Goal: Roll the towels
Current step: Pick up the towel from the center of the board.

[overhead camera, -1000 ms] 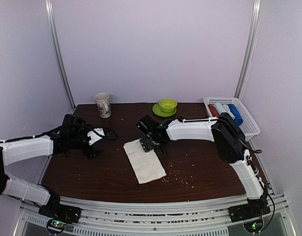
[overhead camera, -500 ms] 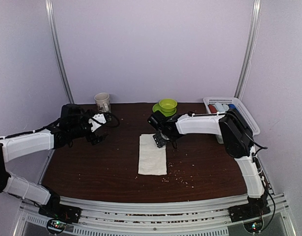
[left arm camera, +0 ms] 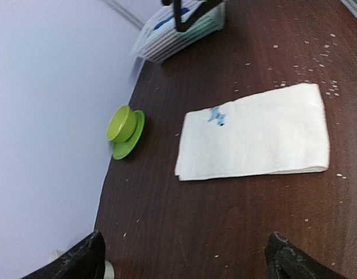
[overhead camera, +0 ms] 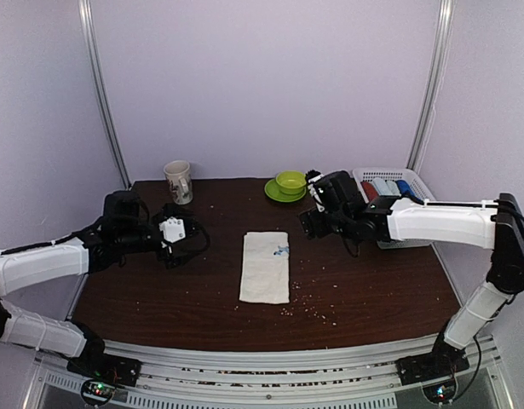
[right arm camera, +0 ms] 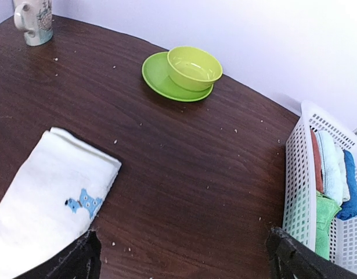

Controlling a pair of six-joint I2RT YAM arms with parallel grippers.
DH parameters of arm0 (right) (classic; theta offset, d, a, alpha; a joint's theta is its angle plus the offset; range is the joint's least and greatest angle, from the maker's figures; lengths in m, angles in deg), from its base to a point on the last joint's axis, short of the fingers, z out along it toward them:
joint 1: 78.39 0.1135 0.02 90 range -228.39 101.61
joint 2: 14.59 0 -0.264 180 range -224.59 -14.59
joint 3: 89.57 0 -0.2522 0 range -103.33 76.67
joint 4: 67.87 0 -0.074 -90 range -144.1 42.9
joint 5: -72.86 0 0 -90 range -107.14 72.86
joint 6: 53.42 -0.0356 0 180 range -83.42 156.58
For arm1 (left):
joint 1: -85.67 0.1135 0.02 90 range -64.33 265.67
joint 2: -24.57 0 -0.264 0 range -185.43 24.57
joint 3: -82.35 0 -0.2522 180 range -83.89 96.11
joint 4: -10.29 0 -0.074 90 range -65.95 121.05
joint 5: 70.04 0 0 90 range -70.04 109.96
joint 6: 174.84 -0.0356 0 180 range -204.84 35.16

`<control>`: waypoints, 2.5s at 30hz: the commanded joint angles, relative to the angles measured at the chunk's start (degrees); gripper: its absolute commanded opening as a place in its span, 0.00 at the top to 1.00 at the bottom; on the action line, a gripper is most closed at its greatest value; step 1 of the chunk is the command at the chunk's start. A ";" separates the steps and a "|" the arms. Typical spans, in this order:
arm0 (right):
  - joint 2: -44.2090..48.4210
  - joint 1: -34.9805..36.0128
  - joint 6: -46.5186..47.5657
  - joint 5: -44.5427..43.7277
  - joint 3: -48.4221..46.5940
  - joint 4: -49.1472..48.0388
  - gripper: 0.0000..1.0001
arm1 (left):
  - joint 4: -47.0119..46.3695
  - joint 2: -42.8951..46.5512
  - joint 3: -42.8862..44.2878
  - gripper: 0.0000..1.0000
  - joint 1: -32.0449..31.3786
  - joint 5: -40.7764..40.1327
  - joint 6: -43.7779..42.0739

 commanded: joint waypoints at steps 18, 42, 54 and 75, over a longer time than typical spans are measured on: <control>22.45 6.62 3.42 6.11 24.43 -14.78 0.00 | -8.48 -16.40 -5.25 0.15 -24.72 -14.49 -18.80; 32.22 11.25 2.56 1.37 28.57 -13.24 0.01 | -9.35 -34.52 1.84 0.54 -29.47 -27.76 -14.20; 31.88 11.99 5.68 4.20 30.56 -15.58 0.02 | -3.71 -35.47 2.85 1.00 -29.56 -25.84 -11.87; 14.03 24.18 39.50 16.44 37.19 -32.77 0.02 | 32.53 -38.49 21.88 1.00 -17.80 7.56 -8.16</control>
